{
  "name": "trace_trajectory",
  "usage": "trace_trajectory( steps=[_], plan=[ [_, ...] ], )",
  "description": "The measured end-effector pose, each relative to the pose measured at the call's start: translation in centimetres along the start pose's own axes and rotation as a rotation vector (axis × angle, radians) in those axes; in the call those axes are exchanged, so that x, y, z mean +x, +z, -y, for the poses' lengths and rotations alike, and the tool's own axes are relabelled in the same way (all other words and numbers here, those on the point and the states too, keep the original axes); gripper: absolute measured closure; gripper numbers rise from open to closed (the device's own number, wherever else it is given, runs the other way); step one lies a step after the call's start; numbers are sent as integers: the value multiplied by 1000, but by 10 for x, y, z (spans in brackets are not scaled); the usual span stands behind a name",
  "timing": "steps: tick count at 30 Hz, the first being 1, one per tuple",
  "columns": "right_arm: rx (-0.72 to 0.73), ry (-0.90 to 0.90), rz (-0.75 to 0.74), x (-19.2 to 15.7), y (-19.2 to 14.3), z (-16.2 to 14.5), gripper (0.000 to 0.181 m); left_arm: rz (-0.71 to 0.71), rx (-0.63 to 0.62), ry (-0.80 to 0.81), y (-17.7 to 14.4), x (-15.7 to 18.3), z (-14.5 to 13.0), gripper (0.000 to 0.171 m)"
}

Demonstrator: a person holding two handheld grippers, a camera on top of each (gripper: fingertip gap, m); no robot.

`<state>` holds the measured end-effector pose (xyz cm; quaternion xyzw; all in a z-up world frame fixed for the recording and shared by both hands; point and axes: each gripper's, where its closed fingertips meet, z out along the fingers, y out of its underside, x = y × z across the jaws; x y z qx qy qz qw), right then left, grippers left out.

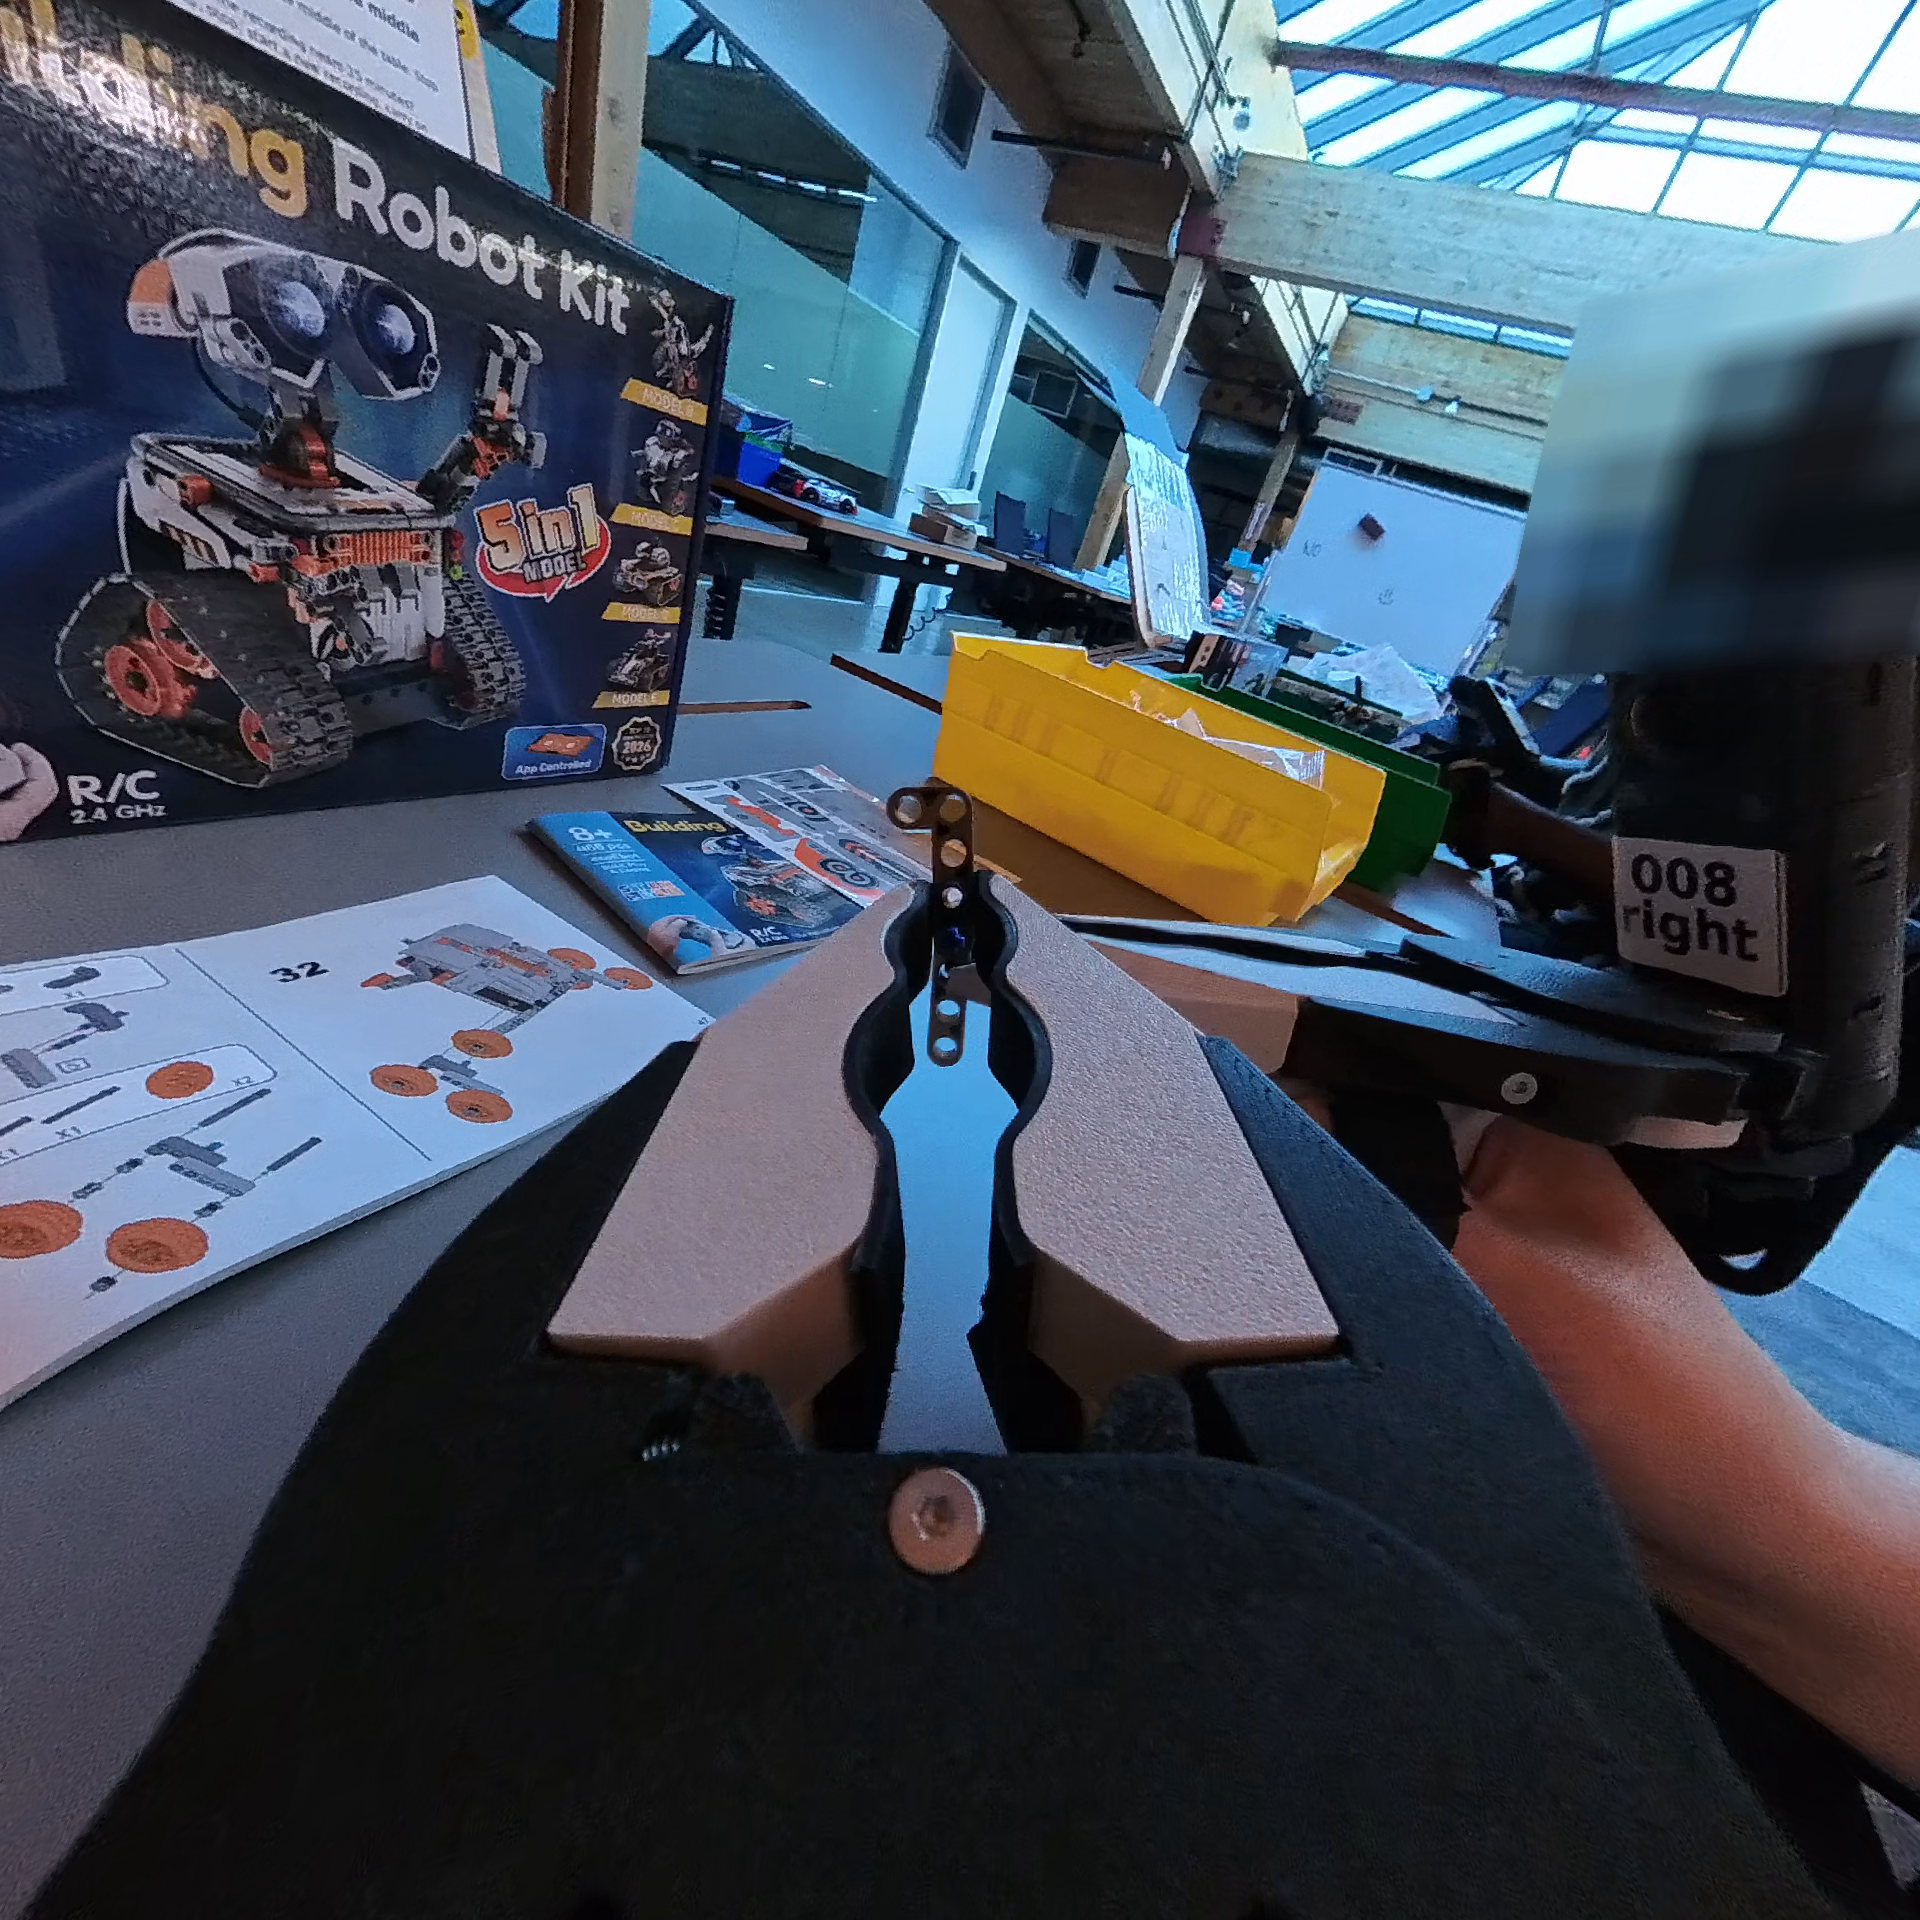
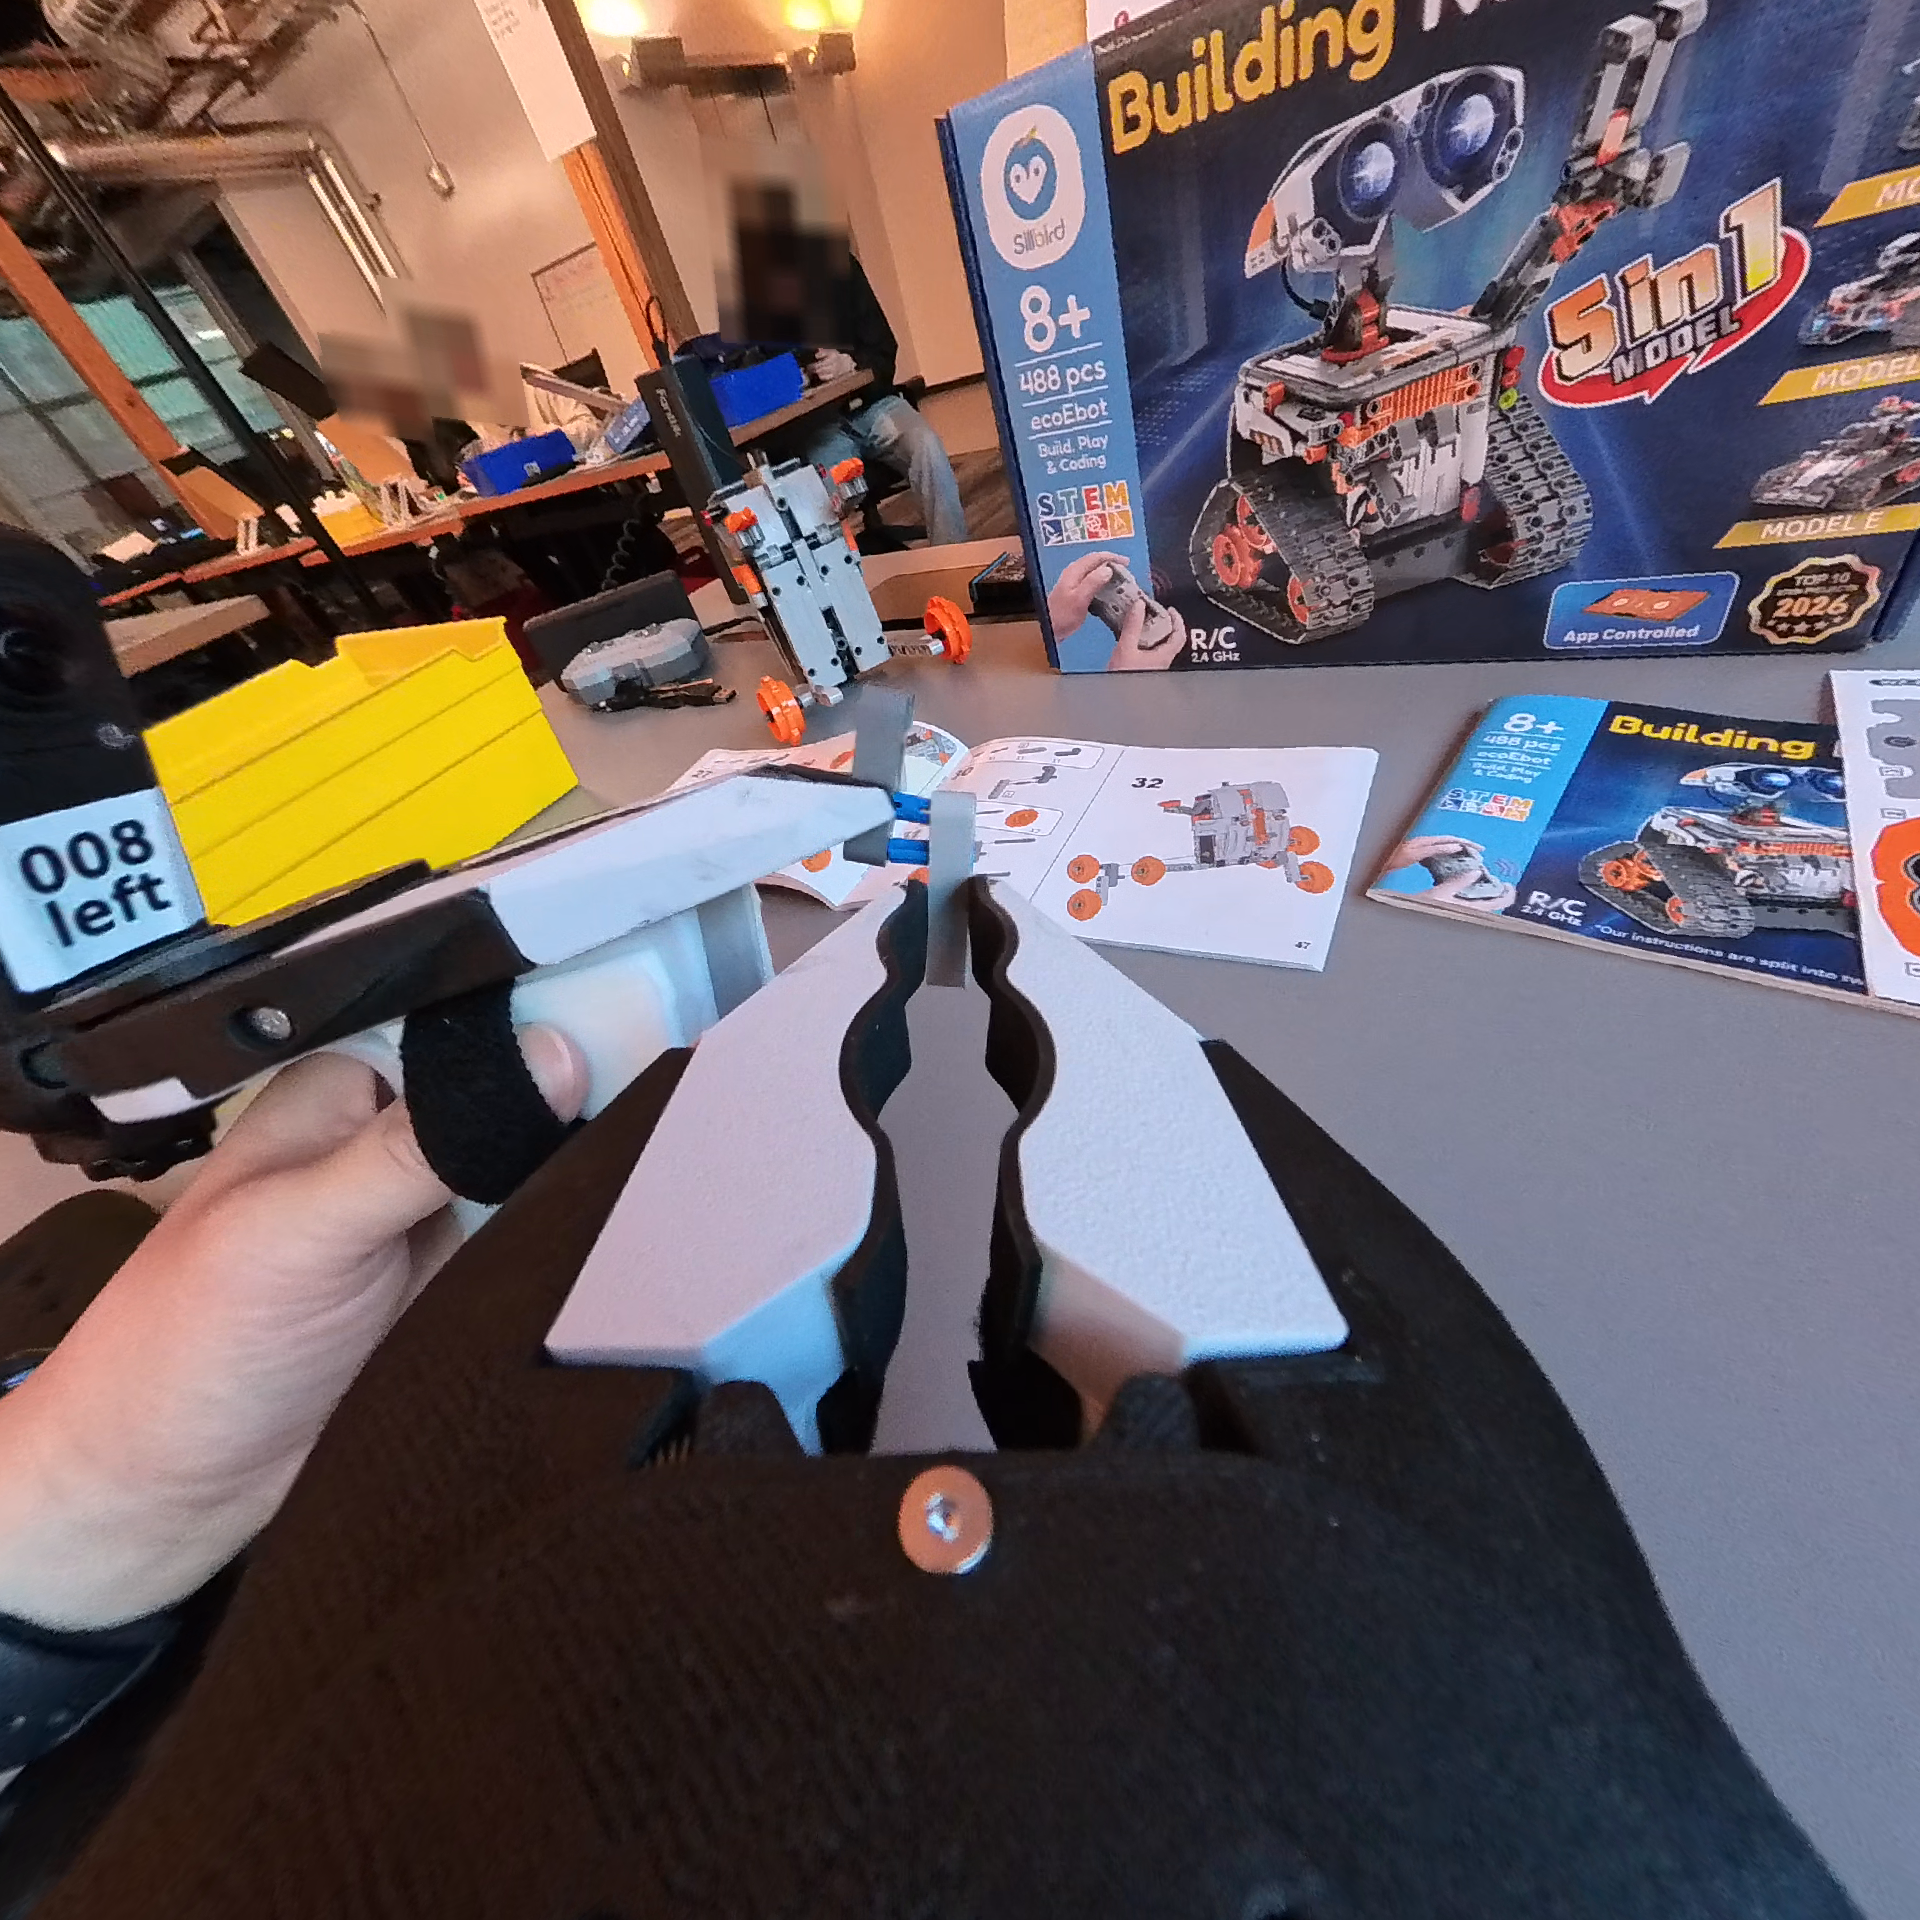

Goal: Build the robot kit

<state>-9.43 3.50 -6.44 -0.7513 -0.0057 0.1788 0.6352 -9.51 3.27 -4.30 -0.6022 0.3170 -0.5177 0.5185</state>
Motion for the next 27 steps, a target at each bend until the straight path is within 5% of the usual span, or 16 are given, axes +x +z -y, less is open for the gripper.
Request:
trace_trajectory(
  steps=[11,27],
  plan=[
    [15,15,41,-3,3,2,174,47,-1,77,-2,0,3,168],
    [-4,-110,11,-6,-1,3,175,-84,29,-143,-6,2,6,168]
  ],
)
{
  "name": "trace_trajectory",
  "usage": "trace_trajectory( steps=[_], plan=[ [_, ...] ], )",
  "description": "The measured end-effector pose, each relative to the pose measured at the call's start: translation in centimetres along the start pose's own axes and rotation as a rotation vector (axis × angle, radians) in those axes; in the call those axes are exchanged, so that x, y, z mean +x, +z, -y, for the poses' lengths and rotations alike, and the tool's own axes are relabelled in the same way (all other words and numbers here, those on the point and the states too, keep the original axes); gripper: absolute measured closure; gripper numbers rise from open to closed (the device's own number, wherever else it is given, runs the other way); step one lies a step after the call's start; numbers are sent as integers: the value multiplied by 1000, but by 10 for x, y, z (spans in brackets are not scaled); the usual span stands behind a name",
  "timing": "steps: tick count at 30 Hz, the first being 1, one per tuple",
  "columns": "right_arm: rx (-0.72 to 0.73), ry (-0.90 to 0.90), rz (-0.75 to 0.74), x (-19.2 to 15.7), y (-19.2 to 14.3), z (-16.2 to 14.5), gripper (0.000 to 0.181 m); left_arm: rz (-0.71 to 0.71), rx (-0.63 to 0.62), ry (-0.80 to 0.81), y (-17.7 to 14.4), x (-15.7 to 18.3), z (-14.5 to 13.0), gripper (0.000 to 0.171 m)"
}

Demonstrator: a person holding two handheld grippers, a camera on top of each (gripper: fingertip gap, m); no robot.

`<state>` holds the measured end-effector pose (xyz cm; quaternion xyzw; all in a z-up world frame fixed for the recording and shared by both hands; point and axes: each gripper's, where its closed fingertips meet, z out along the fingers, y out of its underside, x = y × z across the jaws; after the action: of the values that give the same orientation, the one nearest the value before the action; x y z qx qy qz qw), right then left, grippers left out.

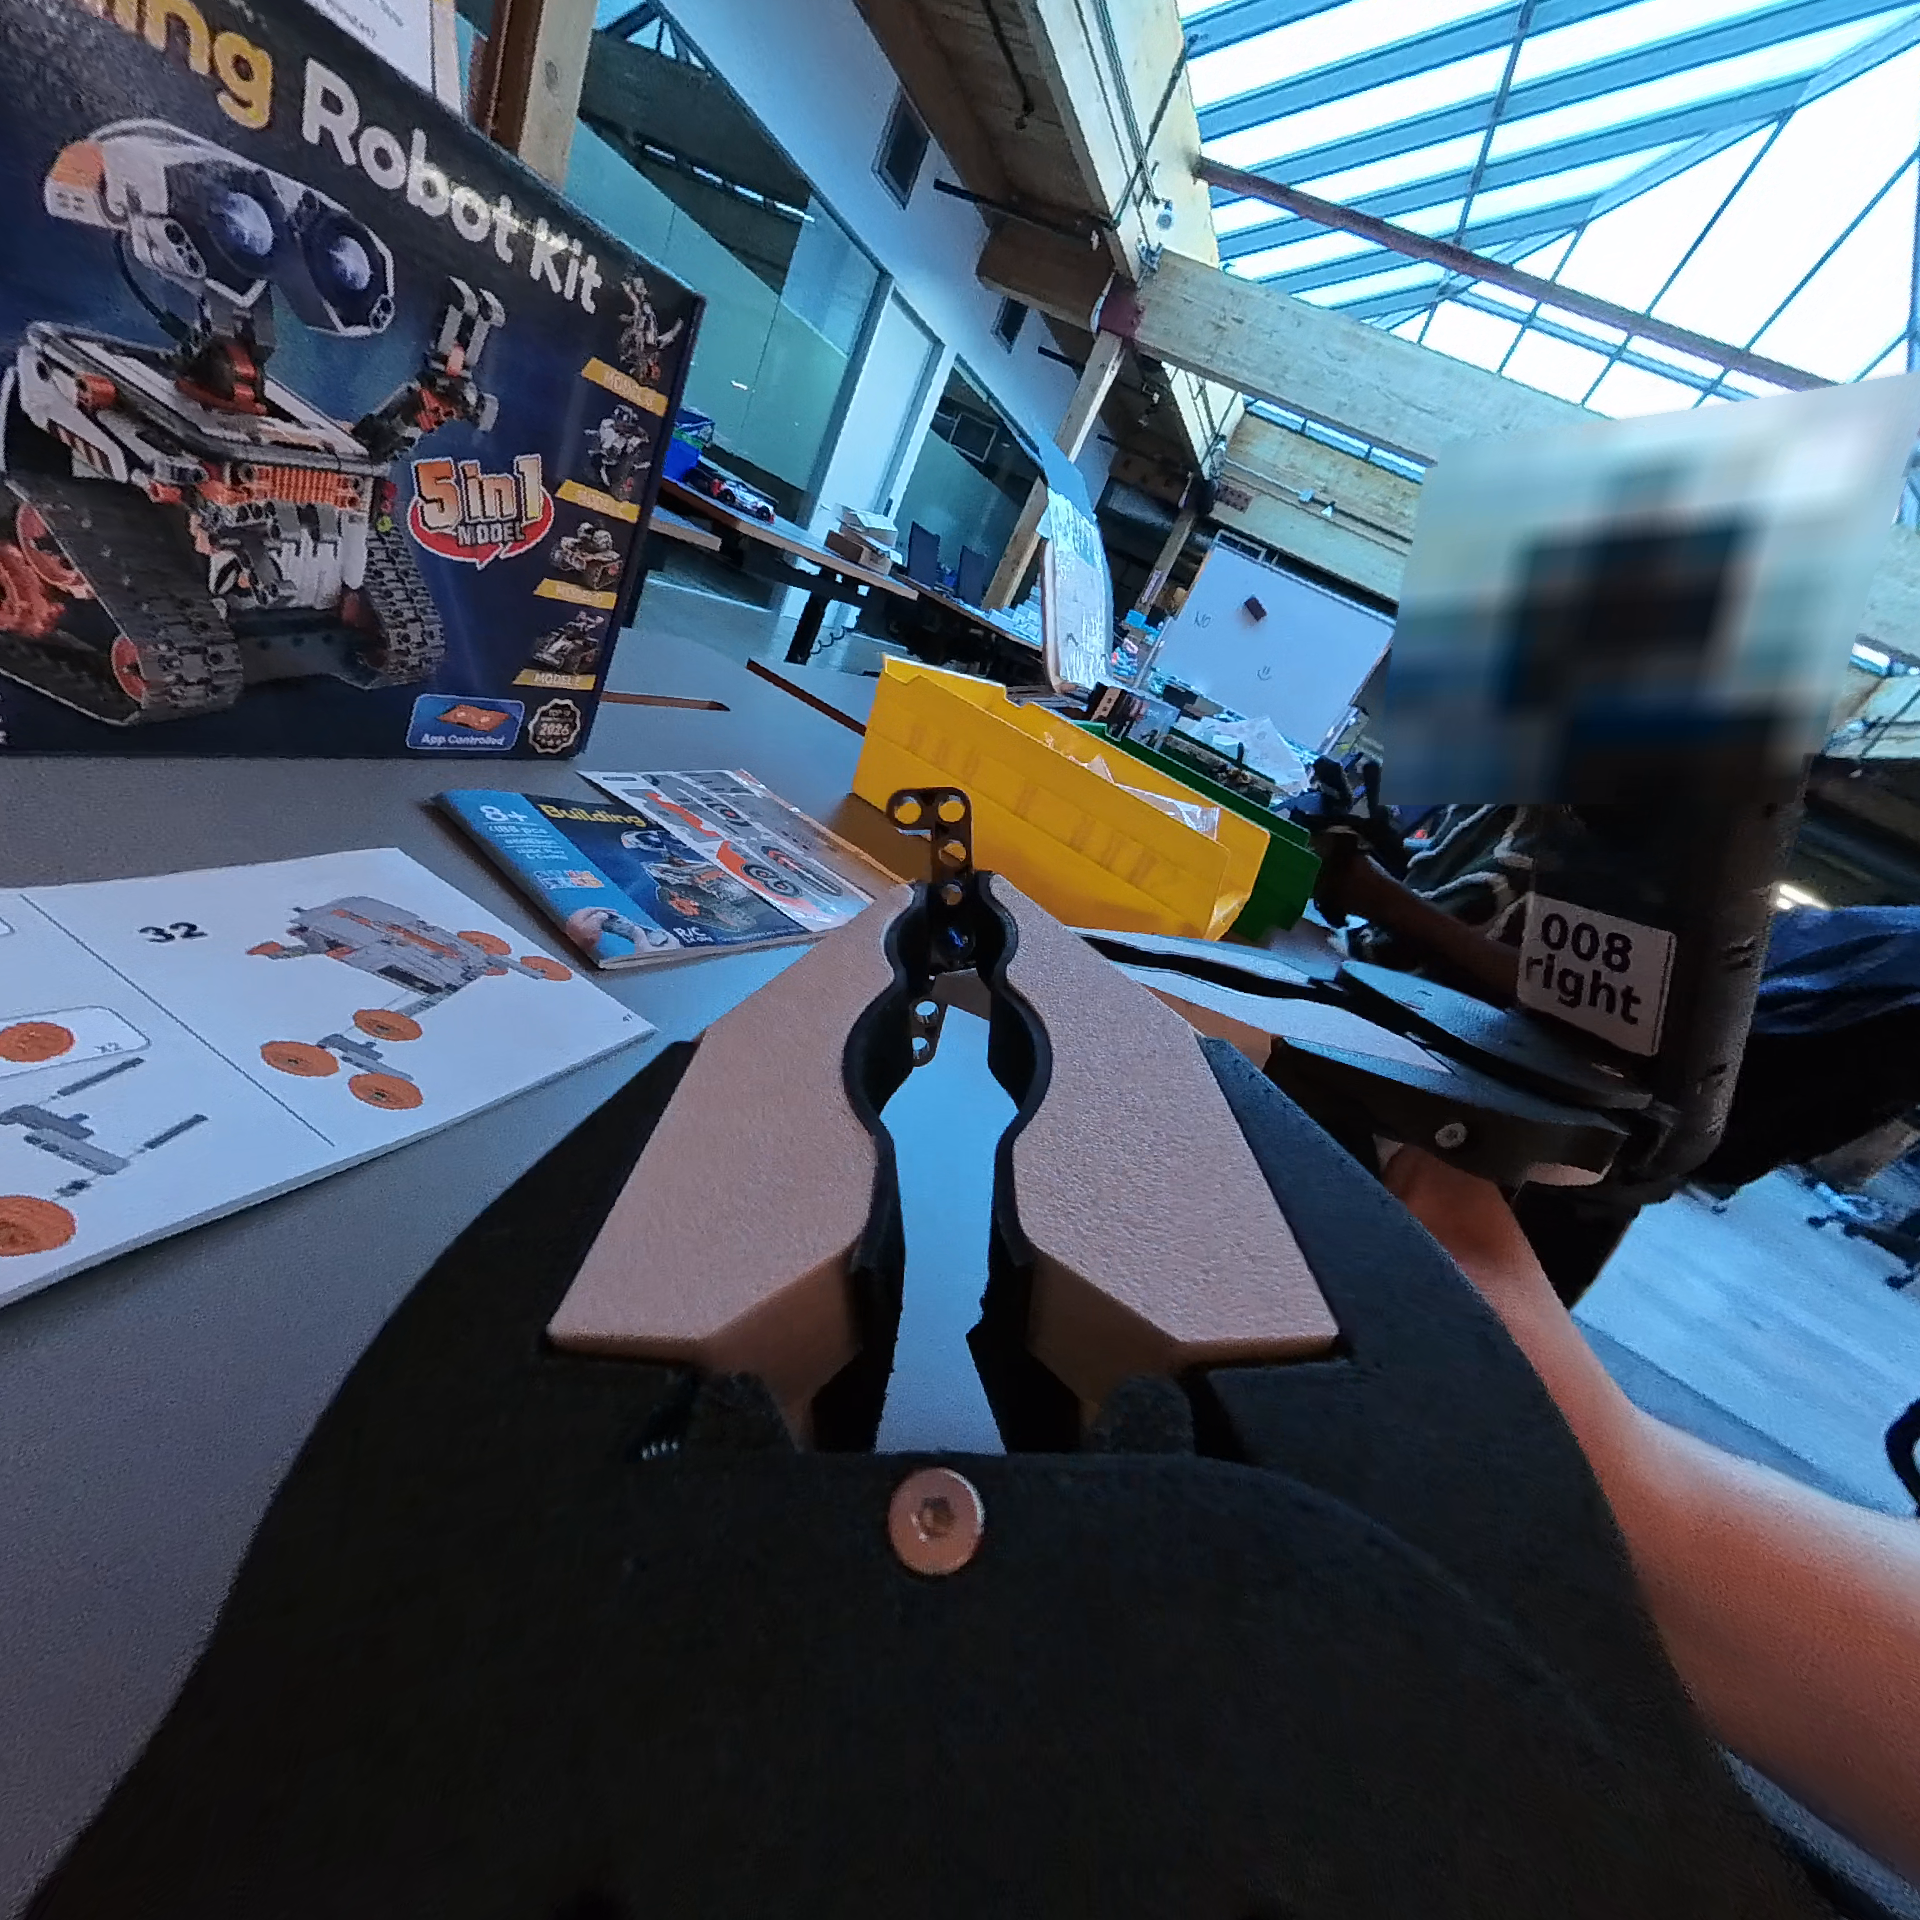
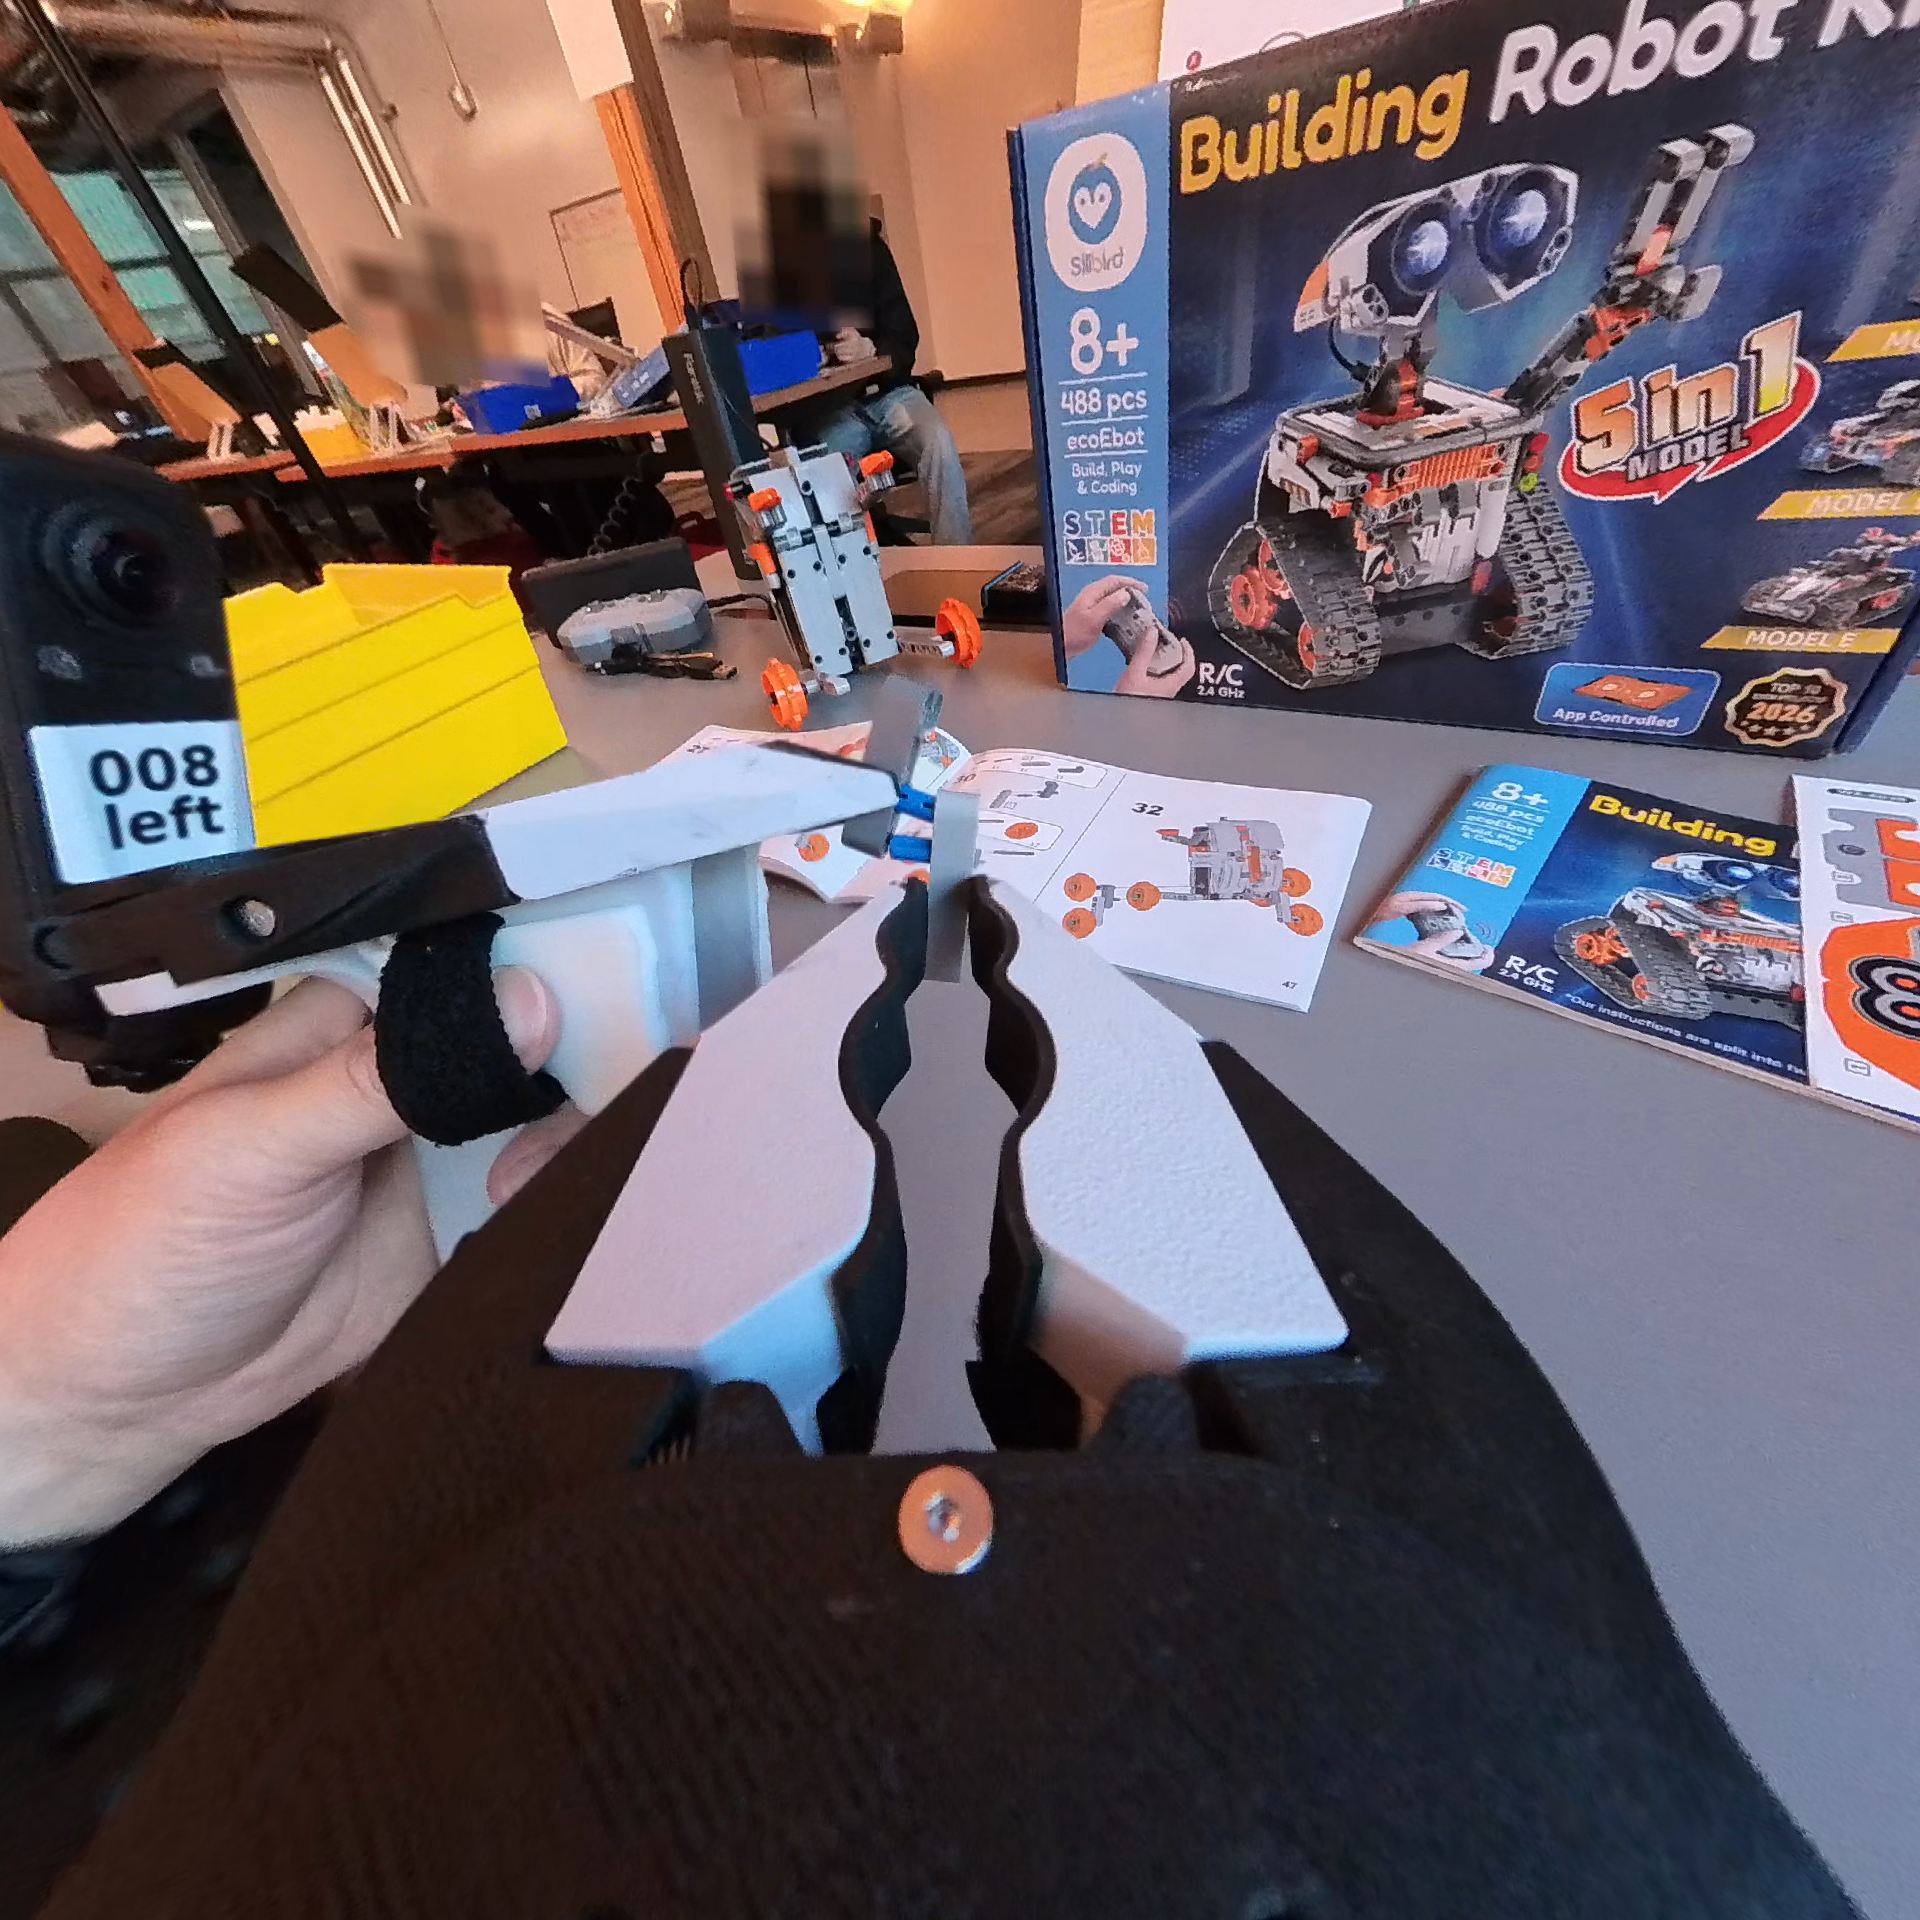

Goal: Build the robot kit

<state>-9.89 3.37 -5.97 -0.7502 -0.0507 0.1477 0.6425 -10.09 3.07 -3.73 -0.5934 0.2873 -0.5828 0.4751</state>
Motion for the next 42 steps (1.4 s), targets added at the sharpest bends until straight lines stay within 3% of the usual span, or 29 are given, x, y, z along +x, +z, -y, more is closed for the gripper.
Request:
trace_trajectory(
  steps=[4,13,28,37,42],
  plan=[
    [-33,-43,-13,1,1,-4,174,-6,-18,-20,0,-2,-3,168],
    [-58,-83,-36,5,2,-7,174,76,-60,151,2,-4,-7,167],
    [-68,16,-18,5,7,-11,174,83,-45,90,3,-11,-10,167],
    [-90,-41,-52,5,10,-14,174,153,-65,215,4,-13,-11,167],
    [-109,-116,-80,4,10,-15,174,172,-81,178,1,-20,-12,167]
  ],
)
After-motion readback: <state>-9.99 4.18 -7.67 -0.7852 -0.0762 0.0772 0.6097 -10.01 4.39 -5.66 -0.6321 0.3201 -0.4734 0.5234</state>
